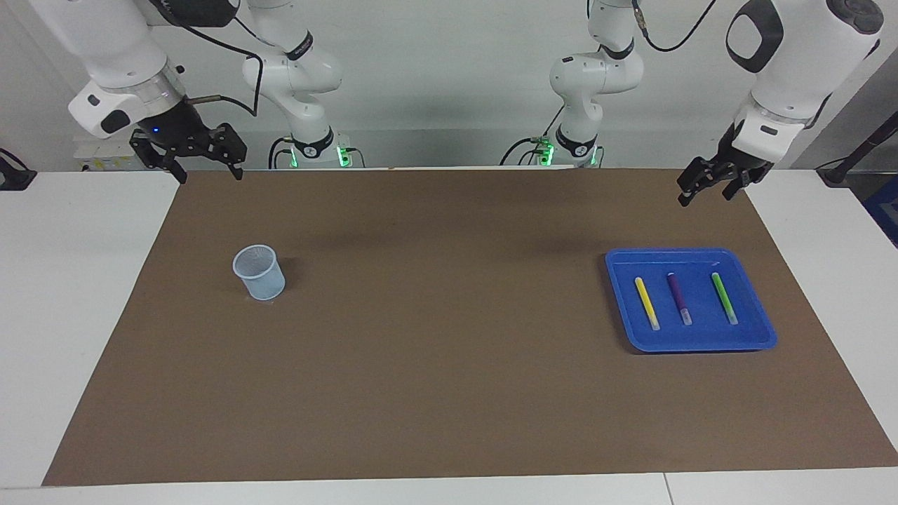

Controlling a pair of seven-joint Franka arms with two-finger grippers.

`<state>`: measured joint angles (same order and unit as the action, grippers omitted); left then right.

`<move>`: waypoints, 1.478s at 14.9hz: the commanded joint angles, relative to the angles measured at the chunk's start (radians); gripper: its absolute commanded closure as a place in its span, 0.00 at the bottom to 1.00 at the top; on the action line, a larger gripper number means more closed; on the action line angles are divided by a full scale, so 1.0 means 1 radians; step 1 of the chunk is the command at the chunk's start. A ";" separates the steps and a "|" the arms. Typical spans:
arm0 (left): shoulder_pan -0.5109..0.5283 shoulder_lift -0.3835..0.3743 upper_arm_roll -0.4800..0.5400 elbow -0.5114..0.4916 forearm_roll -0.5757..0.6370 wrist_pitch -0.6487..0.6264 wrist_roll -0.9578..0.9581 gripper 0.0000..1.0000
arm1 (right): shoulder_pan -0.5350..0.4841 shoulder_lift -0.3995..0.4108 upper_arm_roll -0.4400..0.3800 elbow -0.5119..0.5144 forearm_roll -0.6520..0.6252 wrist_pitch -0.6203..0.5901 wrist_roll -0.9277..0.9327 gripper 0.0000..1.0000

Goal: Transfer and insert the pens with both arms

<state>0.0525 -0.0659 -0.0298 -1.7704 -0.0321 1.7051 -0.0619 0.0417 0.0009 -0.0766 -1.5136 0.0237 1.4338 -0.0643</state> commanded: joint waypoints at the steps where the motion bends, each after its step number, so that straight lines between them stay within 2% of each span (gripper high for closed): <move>1: 0.009 -0.017 -0.002 -0.072 -0.017 0.054 0.059 0.00 | -0.008 -0.015 0.003 -0.014 0.007 0.014 0.011 0.00; 7: 0.009 0.061 -0.002 -0.092 -0.017 0.116 0.111 0.00 | -0.006 -0.015 0.003 -0.014 0.007 0.014 0.011 0.00; 14: 0.007 0.123 -0.002 -0.188 -0.017 0.321 0.122 0.00 | -0.008 -0.015 0.003 -0.014 0.007 0.014 0.011 0.00; 22: 0.007 0.241 -0.002 -0.201 -0.017 0.461 0.171 0.00 | -0.008 -0.015 0.003 -0.014 0.007 0.014 0.011 0.00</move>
<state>0.0529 0.1532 -0.0302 -1.9593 -0.0325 2.1160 0.0818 0.0417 0.0009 -0.0766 -1.5136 0.0237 1.4338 -0.0643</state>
